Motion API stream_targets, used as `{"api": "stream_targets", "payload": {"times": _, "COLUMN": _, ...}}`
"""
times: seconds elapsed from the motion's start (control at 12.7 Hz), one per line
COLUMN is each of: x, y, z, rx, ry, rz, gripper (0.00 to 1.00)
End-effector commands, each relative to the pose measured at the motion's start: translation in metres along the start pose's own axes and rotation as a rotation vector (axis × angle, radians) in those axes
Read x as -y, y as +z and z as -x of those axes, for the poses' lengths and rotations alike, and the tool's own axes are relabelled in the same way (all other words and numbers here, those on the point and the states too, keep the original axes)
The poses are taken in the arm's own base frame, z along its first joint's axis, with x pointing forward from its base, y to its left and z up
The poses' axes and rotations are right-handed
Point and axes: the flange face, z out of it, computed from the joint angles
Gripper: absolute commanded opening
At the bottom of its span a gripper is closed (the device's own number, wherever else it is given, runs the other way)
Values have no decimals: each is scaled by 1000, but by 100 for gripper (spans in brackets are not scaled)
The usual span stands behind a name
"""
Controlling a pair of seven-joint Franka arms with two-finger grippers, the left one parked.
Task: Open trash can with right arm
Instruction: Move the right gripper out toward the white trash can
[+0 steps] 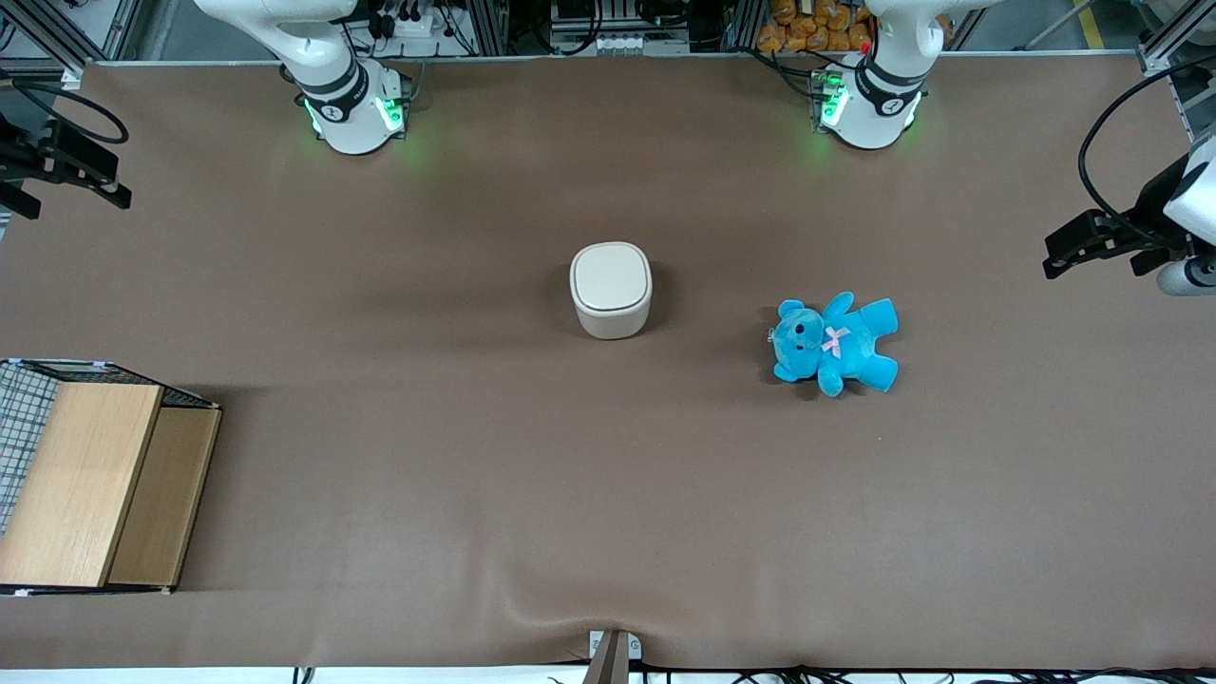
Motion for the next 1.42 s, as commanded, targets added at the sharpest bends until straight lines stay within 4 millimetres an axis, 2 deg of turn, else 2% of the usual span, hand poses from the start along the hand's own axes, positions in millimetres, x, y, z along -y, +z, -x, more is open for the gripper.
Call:
{"api": "stream_targets", "payload": {"times": 0.0, "x": -1, "y": 0, "z": 6, "rx": -2, "ry": -10, "rz": -5, "gripper": 100}}
{"api": "stream_targets", "payload": {"times": 0.55, "x": -3, "y": 1, "z": 3, "rx": -9, "ry": -7, "rz": -1, "gripper": 100}}
{"api": "stream_targets", "payload": {"times": 0.79, "x": -1, "y": 4, "z": -9, "rx": -59, "ry": -6, "rz": -12, "gripper": 100}}
{"api": "stream_targets", "payload": {"times": 1.03, "x": 39, "y": 22, "z": -23, "rx": -35, "ry": -81, "rz": -14, "gripper": 100}}
{"api": "stream_targets", "payload": {"times": 1.18, "x": 82, "y": 36, "z": -35, "rx": -28, "ry": -136, "rz": -15, "gripper": 100}}
{"api": "stream_targets", "payload": {"times": 1.34, "x": 129, "y": 54, "z": -45, "rx": -23, "ry": -108, "rz": -23, "gripper": 100}}
